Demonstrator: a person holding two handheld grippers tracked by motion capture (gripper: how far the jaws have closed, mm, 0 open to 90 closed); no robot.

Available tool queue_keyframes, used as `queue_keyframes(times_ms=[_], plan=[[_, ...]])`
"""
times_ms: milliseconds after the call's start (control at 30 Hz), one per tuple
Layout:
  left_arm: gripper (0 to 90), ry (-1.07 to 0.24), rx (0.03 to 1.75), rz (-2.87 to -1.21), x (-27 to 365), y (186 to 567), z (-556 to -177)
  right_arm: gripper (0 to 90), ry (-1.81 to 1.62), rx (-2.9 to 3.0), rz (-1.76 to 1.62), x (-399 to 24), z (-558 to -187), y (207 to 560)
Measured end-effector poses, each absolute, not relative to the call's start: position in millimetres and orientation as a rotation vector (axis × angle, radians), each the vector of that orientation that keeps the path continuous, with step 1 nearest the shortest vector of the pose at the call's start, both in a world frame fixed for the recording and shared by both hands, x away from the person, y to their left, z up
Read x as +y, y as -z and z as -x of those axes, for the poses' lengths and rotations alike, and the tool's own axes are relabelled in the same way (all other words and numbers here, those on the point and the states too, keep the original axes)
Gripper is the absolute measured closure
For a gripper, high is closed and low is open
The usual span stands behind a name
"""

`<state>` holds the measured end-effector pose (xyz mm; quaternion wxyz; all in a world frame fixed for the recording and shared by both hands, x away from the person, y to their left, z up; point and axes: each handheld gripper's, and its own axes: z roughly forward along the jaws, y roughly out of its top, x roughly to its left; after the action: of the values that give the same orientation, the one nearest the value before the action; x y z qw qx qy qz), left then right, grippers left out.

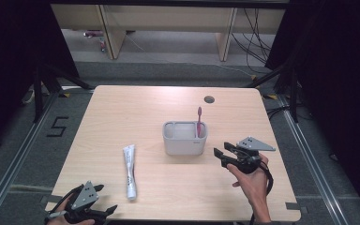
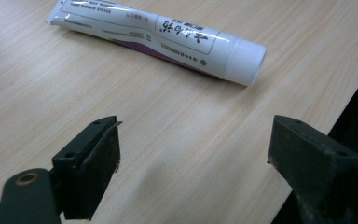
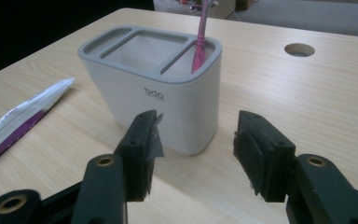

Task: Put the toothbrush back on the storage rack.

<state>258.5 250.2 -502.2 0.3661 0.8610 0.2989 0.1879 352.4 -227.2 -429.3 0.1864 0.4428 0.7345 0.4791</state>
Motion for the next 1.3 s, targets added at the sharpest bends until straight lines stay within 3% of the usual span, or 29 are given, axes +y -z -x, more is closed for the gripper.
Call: queue_keyframes(times_ms=[433, 1300], plan=[[15.9, -0.467, 0.767, -2.217, 250.5, 501.2, -259.6, 30.0, -1.322, 2.126, -1.288, -227.2, -338.8, 446.5], [15.7, -0.46, 0.791, -2.184, 248.1, 501.6, -259.7, 28.8, -1.222, 2.237, -1.276, -230.0, -305.3, 482.8]])
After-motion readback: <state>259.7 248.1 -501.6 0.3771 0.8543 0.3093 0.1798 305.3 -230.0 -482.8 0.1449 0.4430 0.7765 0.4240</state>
